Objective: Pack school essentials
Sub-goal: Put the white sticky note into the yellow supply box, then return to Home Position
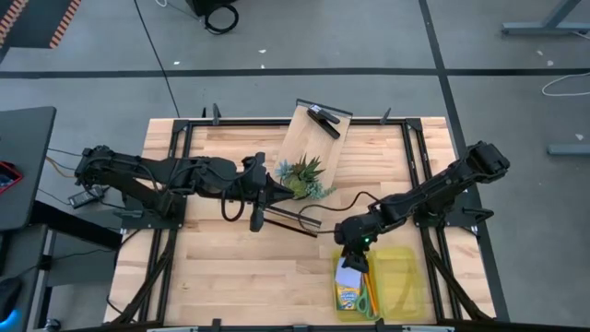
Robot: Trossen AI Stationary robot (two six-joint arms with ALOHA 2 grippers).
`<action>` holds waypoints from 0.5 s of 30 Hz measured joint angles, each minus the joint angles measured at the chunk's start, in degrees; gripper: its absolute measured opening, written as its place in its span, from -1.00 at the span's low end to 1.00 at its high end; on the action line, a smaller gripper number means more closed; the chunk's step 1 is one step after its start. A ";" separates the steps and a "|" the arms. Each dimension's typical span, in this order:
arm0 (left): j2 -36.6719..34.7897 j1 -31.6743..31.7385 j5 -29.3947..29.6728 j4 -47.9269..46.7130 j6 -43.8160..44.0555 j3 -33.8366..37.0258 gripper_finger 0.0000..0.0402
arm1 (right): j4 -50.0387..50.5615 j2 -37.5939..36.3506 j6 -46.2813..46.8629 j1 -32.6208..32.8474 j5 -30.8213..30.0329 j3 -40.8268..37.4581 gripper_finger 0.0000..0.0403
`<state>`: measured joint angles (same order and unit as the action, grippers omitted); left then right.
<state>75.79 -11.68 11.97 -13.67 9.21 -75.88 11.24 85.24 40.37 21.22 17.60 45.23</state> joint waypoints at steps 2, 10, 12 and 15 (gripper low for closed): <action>0.00 0.00 0.00 0.00 0.00 0.00 -0.82 | 0.97 -0.15 1.11 -0.62 -1.68 -0.07 0.04; 0.00 0.00 -0.01 -0.09 0.01 0.00 -0.85 | 1.58 -0.25 -1.69 -0.16 -1.13 1.31 0.04; 0.00 0.00 -0.01 -0.13 0.02 0.00 -0.84 | 2.69 -0.29 -2.74 0.39 -1.52 2.38 0.04; 0.00 0.00 -0.01 -0.27 0.01 0.00 -0.82 | 4.34 -0.27 -2.37 0.74 -2.26 3.49 0.04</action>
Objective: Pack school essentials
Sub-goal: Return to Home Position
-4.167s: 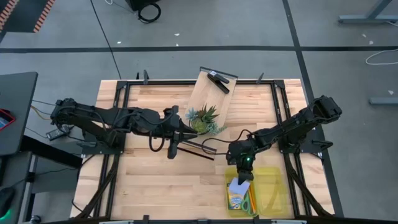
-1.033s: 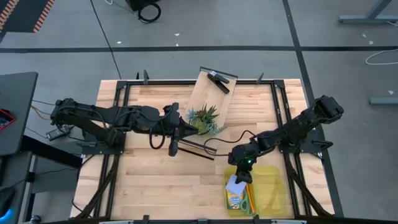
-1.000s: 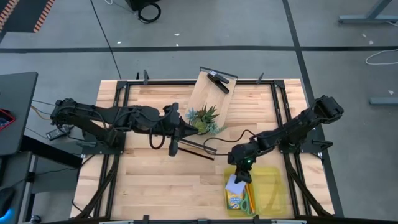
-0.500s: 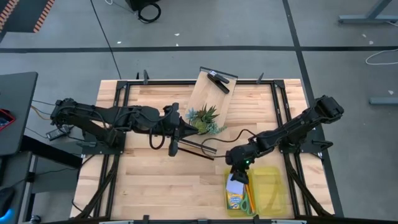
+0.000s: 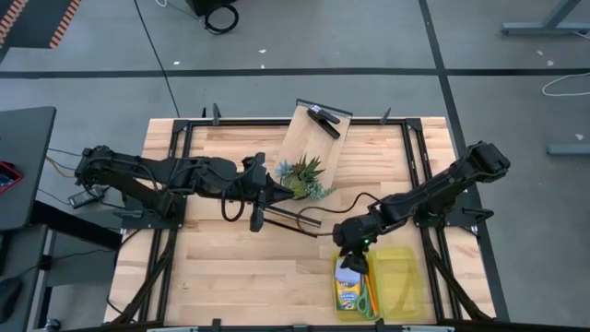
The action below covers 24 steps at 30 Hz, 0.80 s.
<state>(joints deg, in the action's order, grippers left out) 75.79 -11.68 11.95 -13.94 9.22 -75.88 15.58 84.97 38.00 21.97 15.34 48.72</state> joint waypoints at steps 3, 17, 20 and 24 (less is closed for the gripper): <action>-0.18 -0.07 -0.01 -0.17 -0.68 0.00 -0.84 | -0.03 -0.61 0.85 -0.08 -0.84 1.43 0.04; -2.25 -0.72 0.01 -5.36 -5.06 0.01 -0.95 | 4.12 -18.64 3.72 -0.07 -24.20 4.01 0.04; -2.57 -0.72 0.00 -3.95 -4.13 -0.04 -0.93 | 4.37 -23.24 3.61 0.24 -29.77 4.01 0.04; -3.70 -0.36 0.08 -3.12 -3.92 0.00 -0.97 | 4.58 -28.24 2.52 0.32 -34.34 4.01 0.03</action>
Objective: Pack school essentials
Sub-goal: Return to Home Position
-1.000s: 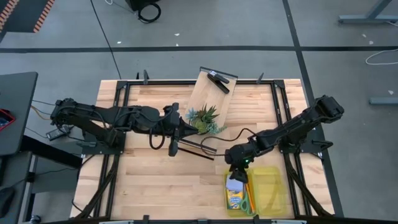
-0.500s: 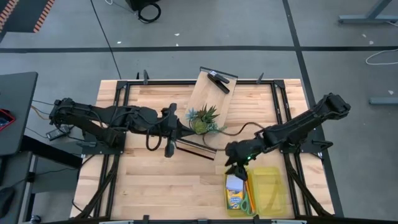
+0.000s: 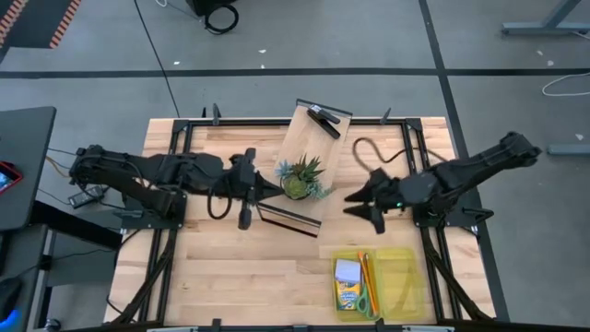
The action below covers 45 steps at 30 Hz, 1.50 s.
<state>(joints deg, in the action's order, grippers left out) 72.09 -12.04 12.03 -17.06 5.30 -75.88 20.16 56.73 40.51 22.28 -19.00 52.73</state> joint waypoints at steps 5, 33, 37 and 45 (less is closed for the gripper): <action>-2.65 1.28 1.22 -0.40 -0.07 0.01 -0.97 | -0.06 -5.01 -3.45 -0.03 -3.11 -0.02 -0.08; -18.26 17.37 2.55 12.39 -9.01 0.00 -0.98 | 5.37 -14.01 -41.43 -10.67 -3.63 31.20 -0.79; -21.79 19.56 2.54 12.35 -9.03 0.00 -0.98 | 6.53 -13.90 -44.41 -10.67 -4.38 34.68 -0.81; -28.27 25.50 2.54 12.33 -9.05 0.00 -0.98 | 7.89 -14.59 -48.68 -10.67 -4.55 41.54 -0.82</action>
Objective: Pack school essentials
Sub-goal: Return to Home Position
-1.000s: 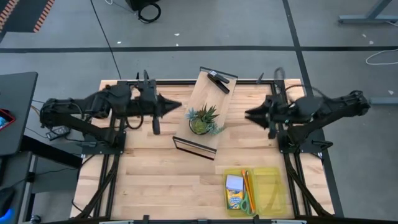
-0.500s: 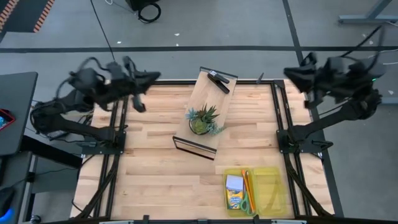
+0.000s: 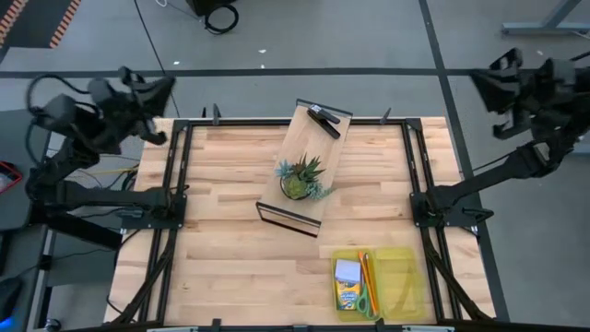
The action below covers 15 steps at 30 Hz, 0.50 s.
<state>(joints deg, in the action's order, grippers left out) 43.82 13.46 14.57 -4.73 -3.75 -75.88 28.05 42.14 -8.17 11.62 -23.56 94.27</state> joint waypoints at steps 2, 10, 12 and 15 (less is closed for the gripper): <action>-1.62 1.19 0.00 -0.04 0.00 0.00 -0.98 | 1.14 -0.27 -0.85 0.00 -0.02 1.68 -0.82; -6.94 2.89 1.63 -1.38 -1.05 -0.09 -0.98 | 2.89 -0.90 -4.91 0.02 -1.96 6.62 -0.82; -8.14 2.88 2.54 -1.38 -1.66 -0.09 -0.98 | 2.97 -1.07 -5.89 0.02 -1.96 8.16 -0.82; -9.97 2.88 3.85 -1.57 -3.05 -0.09 -0.99 | 3.66 -1.12 -7.05 0.02 -1.96 10.74 -0.82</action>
<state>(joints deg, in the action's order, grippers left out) 33.85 16.34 18.42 -6.31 -6.80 -75.96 31.71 41.01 -15.22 11.64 -25.52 105.02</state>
